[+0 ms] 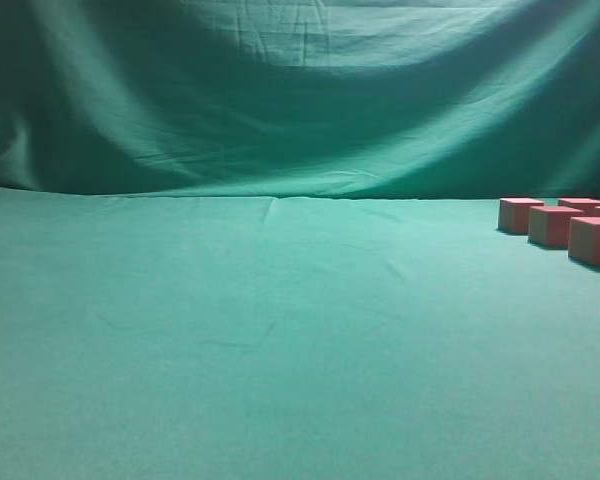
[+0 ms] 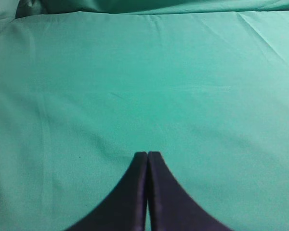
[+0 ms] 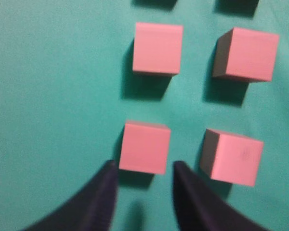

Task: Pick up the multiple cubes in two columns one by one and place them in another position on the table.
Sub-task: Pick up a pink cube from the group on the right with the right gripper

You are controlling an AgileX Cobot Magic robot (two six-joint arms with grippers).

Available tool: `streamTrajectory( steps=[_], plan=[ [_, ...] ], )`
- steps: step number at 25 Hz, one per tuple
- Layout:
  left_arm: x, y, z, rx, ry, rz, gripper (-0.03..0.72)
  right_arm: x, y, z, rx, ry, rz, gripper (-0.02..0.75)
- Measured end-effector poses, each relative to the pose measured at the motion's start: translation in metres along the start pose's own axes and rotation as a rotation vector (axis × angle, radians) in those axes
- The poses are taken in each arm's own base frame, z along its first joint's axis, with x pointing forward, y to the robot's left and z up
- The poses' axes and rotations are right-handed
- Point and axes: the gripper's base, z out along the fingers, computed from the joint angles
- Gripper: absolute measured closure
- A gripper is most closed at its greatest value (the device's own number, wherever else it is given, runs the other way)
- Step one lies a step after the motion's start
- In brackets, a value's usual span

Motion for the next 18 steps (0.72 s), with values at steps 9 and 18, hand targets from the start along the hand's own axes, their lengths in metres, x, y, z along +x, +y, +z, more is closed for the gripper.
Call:
streamTrajectory(
  steps=[9,18],
  plan=[
    [0.0,0.0,0.0,0.0,0.0,0.0,0.688,-0.002,0.003,0.001,-0.035,-0.017,0.082,0.118],
    [0.0,0.0,0.0,0.0,0.0,0.0,0.688,-0.007,0.007,0.026,-0.029,0.049,0.09,0.209]
  ],
)
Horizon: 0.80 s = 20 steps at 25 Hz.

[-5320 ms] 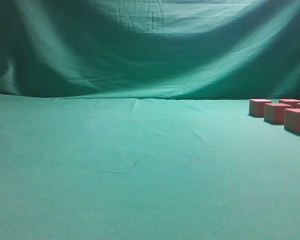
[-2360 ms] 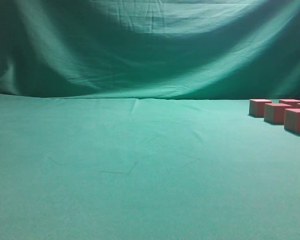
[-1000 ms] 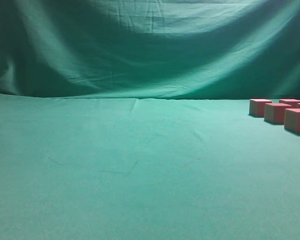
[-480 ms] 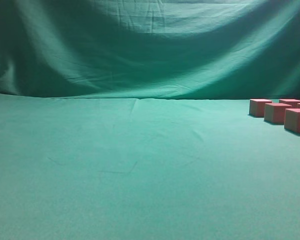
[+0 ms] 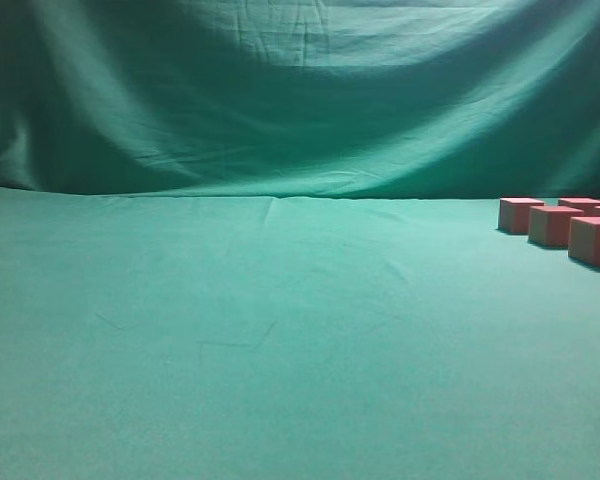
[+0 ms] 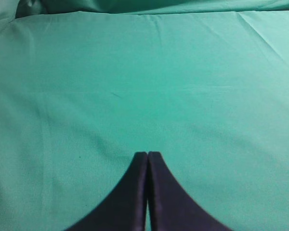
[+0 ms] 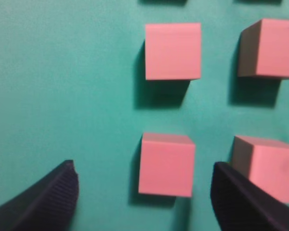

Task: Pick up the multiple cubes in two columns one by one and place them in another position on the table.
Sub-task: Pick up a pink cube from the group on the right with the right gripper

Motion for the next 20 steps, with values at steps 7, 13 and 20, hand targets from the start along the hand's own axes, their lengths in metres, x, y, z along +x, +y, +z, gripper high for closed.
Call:
streamTrajectory(
  steps=[7,13,20],
  plan=[
    [0.0,0.0,0.0,0.0,0.0,0.0,0.688,-0.004,0.003,0.024,0.009,0.042,-0.007,0.211],
    [0.0,0.0,0.0,0.0,0.0,0.0,0.688,-0.005,0.003,0.034,0.022,0.074,-0.016,0.276],
    [0.0,0.0,0.0,0.0,0.0,0.0,0.688,-0.008,0.003,0.031,0.029,0.081,-0.022,0.472]
  ],
)
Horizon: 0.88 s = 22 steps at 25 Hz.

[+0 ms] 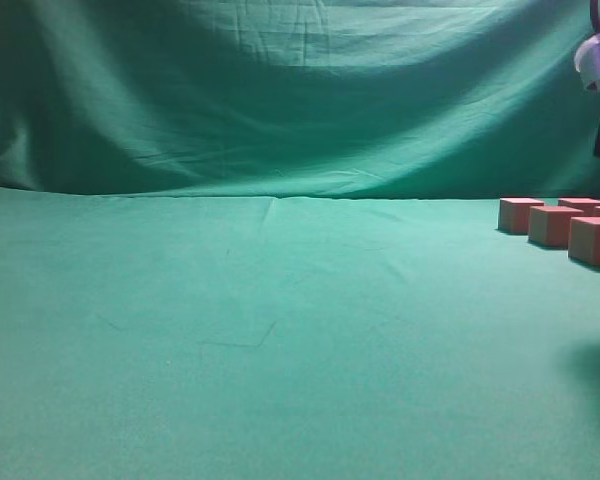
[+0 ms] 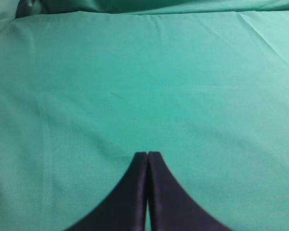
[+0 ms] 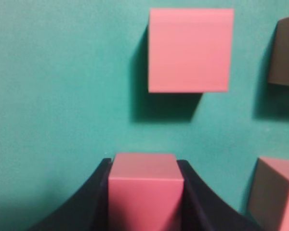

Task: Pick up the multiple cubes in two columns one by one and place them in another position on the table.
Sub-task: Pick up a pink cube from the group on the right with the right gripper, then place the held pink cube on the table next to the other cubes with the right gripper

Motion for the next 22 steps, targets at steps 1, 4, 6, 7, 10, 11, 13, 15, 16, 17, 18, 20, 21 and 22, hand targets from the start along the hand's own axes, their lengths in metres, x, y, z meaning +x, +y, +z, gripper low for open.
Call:
streamTrajectory(
  steps=[1,4,6,7,10,11,13,15,16,17,18,20,21,22],
  plan=[
    [0.0,0.0,0.0,0.0,0.0,0.0,0.688,-0.003,0.0,-0.002,0.003,0.004,-0.005,0.472],
    [0.0,0.0,0.0,0.0,0.0,0.0,0.688,-0.018,0.003,-0.017,0.009,0.003,-0.047,0.472],
    [0.0,0.0,0.0,0.0,0.0,0.0,0.688,-0.033,0.006,-0.031,0.003,-0.019,-0.119,0.472],
    [0.0,0.0,0.0,0.0,0.0,0.0,0.688,-0.042,0.008,-0.041,-0.005,-0.042,-0.155,0.472],
    [0.0,0.0,0.0,0.0,0.0,0.0,0.688,-0.069,0.016,-0.07,-0.037,-0.145,-0.307,0.472],
    [0.0,0.0,0.0,0.0,0.0,0.0,0.688,-0.077,0.019,-0.08,-0.052,-0.183,-0.344,0.472],
    [0.0,0.0,0.0,0.0,0.0,0.0,0.688,-0.093,0.025,-0.094,-0.076,-0.24,-0.42,0.472],
    [0.0,0.0,0.0,0.0,0.0,0.0,0.688,-0.108,0.031,-0.103,-0.097,-0.266,-0.451,0.472],
    [0.0,0.0,0.0,0.0,0.0,0.0,0.688,-0.116,0.034,-0.104,-0.105,-0.264,-0.461,0.472],
    [0.0,0.0,0.0,0.0,0.0,0.0,0.688,-0.123,0.036,-0.104,-0.108,-0.251,-0.482,0.472],
    [0.0,0.0,0.0,0.0,0.0,0.0,0.688,-0.13,0.039,-0.102,-0.114,-0.232,-0.508,0.472],
    [0.0,0.0,0.0,0.0,0.0,0.0,0.688,-0.144,0.046,-0.092,-0.134,-0.186,-0.59,0.472],
    [0.0,0.0,0.0,0.0,0.0,0.0,0.688,-0.15,0.049,-0.09,-0.152,-0.173,-0.617,0.472],
    [0.0,0.0,0.0,0.0,0.0,0.0,0.688,-0.157,0.054,-0.085,-0.169,-0.162,-0.644,0.472]
  ],
)
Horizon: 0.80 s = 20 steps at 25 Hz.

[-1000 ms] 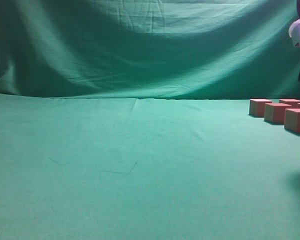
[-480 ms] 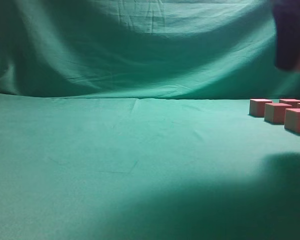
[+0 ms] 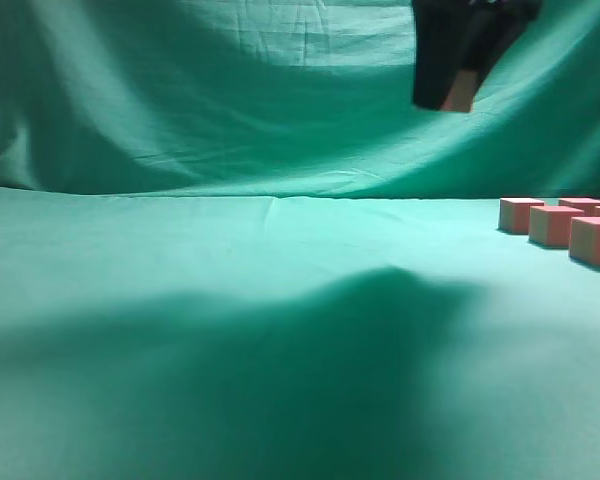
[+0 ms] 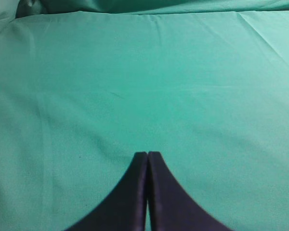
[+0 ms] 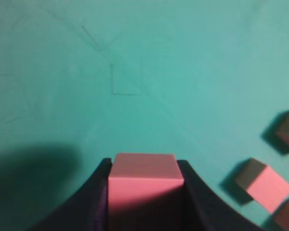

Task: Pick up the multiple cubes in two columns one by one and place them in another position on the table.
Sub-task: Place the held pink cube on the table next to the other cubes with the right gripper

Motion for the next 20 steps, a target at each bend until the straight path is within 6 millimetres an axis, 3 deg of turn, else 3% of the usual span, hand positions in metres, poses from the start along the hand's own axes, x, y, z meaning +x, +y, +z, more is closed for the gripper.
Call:
streamTrajectory(
  steps=[8,14,20],
  plan=[
    [0.0,0.0,0.0,0.0,0.0,0.0,0.688,-0.045,0.012,0.055,-0.055,0.034,-0.146,0.472],
    [0.0,0.0,0.0,0.0,0.0,0.0,0.688,-0.047,0.013,0.091,-0.071,0.108,-0.144,0.472],
    [0.0,0.0,0.0,0.0,0.0,0.0,0.688,-0.046,0.011,0.1,-0.056,0.129,-0.095,0.472]
  ],
)
